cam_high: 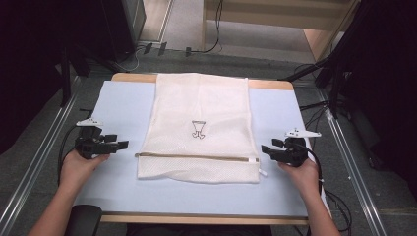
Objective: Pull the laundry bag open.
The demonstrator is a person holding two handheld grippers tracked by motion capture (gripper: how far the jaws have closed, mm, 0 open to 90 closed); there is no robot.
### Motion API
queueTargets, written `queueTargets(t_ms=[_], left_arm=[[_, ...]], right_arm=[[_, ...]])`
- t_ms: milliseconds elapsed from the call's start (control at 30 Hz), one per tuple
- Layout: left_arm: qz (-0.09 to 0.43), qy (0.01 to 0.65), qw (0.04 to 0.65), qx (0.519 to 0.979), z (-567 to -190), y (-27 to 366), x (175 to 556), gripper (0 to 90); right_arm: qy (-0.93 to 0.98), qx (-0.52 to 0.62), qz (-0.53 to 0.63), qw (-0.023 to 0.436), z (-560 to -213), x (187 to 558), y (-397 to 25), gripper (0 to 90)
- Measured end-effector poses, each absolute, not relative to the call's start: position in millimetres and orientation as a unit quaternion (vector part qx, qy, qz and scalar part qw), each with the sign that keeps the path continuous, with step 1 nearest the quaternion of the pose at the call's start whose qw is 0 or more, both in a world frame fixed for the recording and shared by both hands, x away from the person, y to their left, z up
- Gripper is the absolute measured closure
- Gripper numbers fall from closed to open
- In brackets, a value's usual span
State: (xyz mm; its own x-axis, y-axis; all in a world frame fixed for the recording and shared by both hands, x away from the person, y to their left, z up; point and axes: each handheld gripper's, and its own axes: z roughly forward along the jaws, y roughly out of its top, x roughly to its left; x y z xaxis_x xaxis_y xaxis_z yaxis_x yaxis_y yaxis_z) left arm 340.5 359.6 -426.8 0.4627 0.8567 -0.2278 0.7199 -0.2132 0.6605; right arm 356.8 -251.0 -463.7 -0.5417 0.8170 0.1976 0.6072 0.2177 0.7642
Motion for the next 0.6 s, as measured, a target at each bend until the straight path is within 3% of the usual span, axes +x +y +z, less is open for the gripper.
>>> queueTargets(t_ms=[600], left_arm=[[0.093, 0.518, 0.364, 0.769, -428.7, 360.6, 340.2, 34.3]], right_arm=[[0.771, 0.466, 0.417, 0.124, -465.4, 358.5, -250.5, 39.8]])
